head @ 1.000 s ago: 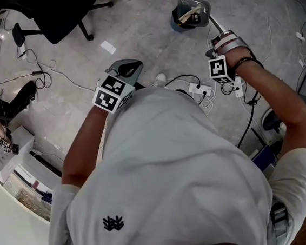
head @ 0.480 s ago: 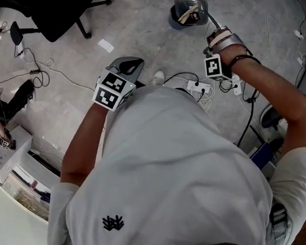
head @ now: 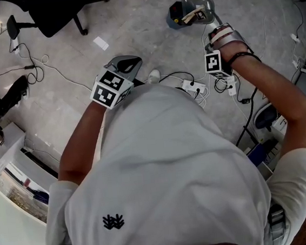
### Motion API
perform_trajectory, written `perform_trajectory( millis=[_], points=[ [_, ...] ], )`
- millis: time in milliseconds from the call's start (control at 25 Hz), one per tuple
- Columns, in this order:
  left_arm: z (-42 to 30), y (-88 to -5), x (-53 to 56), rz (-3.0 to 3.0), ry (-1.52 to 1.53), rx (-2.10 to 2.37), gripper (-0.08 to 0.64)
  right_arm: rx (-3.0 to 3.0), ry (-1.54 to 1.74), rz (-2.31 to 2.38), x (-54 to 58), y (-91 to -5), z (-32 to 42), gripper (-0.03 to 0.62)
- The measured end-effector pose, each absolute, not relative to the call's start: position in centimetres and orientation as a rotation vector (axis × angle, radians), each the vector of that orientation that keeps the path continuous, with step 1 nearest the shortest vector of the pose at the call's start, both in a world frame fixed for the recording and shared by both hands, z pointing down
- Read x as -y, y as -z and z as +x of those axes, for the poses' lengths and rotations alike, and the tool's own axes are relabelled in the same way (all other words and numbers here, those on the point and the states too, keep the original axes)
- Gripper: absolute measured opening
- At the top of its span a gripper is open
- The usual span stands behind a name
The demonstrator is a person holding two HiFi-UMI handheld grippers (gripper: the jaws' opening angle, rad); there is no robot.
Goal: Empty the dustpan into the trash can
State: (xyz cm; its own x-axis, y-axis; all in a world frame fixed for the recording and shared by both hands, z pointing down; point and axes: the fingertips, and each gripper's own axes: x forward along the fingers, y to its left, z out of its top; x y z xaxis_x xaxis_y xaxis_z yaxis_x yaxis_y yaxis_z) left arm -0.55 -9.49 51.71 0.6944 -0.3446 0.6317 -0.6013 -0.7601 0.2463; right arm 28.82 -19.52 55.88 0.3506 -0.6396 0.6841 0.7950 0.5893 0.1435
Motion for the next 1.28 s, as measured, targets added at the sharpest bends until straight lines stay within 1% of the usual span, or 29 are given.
perform_trajectory(
  millis=[720,1280],
  points=[
    [-0.9,-52.3,10.0,2.460,-0.757,0.717,0.056,0.720,0.932,-0.231,20.4,-54.1,26.7,0.000],
    [-0.9,-52.3,10.5,2.476,-0.747,0.707,0.057,0.668,0.928,-0.251,20.5,-52.9,26.4,0.000]
  ],
)
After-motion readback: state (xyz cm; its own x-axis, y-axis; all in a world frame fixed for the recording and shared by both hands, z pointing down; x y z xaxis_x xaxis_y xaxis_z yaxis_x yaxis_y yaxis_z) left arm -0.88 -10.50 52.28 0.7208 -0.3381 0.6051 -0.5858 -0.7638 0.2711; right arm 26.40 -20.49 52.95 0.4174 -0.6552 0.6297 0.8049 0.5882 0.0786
